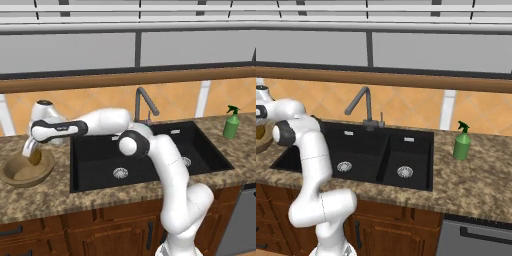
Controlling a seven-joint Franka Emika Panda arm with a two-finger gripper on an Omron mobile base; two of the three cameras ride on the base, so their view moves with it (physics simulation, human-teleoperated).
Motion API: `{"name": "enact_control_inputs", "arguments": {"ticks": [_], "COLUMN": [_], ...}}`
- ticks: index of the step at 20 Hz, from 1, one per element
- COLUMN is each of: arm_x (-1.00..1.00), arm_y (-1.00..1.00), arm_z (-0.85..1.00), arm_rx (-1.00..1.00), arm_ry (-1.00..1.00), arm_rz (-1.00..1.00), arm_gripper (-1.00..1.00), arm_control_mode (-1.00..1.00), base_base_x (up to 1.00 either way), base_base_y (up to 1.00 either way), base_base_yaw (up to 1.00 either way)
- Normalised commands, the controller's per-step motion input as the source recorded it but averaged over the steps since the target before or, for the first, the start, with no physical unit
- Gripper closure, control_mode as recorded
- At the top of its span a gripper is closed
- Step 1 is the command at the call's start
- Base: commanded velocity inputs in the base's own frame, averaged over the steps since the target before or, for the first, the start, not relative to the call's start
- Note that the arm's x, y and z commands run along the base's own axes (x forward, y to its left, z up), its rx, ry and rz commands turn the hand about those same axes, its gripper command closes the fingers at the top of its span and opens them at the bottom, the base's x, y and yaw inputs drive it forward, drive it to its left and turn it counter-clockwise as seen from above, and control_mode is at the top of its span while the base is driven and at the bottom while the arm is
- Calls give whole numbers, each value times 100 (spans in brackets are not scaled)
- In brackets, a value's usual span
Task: Pick the avocado from the sink and place it in the bowl. Then pick the bowl and place it in the microwave. Then close the microwave door and press the start button.
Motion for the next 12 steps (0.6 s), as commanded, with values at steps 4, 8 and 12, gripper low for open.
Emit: {"name": "enact_control_inputs", "arguments": {"ticks": [4, 8, 12], "arm_x": [-18, -29, -25], "arm_y": [-64, -5, -2], "arm_z": [-8, -30, -16], "arm_rx": [4, 17, 17], "arm_ry": [-2, 0, -3], "arm_rz": [-15, -13, -13], "arm_gripper": [-100, -100, -100], "arm_control_mode": [-100, -100, -100], "base_base_x": [0, 0, 0], "base_base_y": [0, 0, 0], "base_base_yaw": [0, 0, 0]}}
